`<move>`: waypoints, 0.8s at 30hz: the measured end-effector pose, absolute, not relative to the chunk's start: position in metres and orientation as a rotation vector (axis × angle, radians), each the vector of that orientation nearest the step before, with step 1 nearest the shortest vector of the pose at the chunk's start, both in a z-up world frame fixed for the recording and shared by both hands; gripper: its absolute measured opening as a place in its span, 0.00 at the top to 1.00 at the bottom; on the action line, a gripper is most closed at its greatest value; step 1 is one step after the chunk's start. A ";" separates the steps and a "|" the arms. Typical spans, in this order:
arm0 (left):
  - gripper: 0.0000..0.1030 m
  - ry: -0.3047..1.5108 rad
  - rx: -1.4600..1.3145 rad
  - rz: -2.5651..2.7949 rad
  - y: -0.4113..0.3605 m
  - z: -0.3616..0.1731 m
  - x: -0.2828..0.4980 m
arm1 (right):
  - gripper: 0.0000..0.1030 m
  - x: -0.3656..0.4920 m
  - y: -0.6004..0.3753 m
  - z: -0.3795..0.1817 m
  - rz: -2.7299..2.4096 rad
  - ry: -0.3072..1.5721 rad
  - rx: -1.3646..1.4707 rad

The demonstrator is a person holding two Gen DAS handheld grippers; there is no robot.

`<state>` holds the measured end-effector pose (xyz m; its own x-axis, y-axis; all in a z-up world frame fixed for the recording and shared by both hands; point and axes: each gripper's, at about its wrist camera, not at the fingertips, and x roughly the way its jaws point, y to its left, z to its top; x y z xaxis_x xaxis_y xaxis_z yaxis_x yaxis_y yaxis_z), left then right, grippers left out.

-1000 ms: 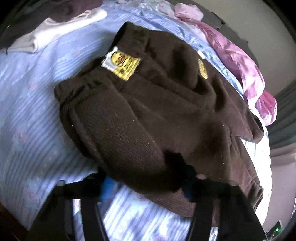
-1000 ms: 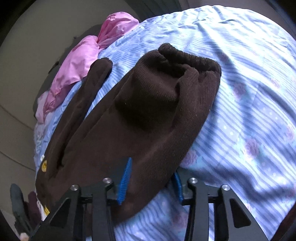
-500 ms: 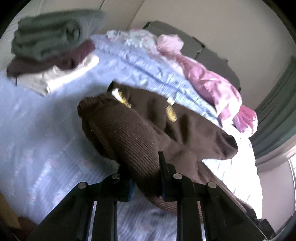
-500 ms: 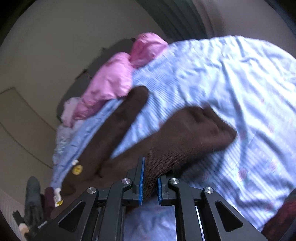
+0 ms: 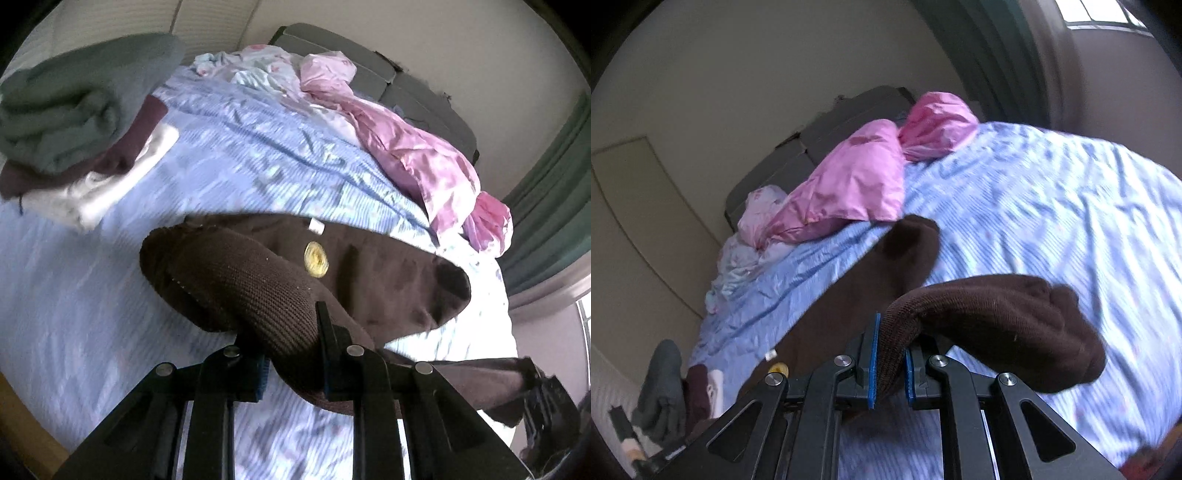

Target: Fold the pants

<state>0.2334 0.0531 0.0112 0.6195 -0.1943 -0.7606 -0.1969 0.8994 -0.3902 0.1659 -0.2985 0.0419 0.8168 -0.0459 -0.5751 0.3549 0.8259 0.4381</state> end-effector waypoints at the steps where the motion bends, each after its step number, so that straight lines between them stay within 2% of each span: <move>1: 0.79 0.915 -0.461 0.005 0.053 0.015 0.244 | 0.89 0.176 -0.298 0.043 -0.223 0.590 0.560; 10: 0.78 1.003 -0.396 0.040 0.050 0.008 0.333 | 0.89 0.311 -0.291 0.048 -0.161 0.703 0.448; 18: 0.71 1.117 -0.350 0.058 0.048 -0.036 0.398 | 0.89 0.410 -0.275 0.004 -0.164 0.806 0.315; 24: 0.65 1.189 -0.357 0.043 0.052 -0.056 0.422 | 0.88 0.448 -0.270 -0.029 -0.162 0.868 0.285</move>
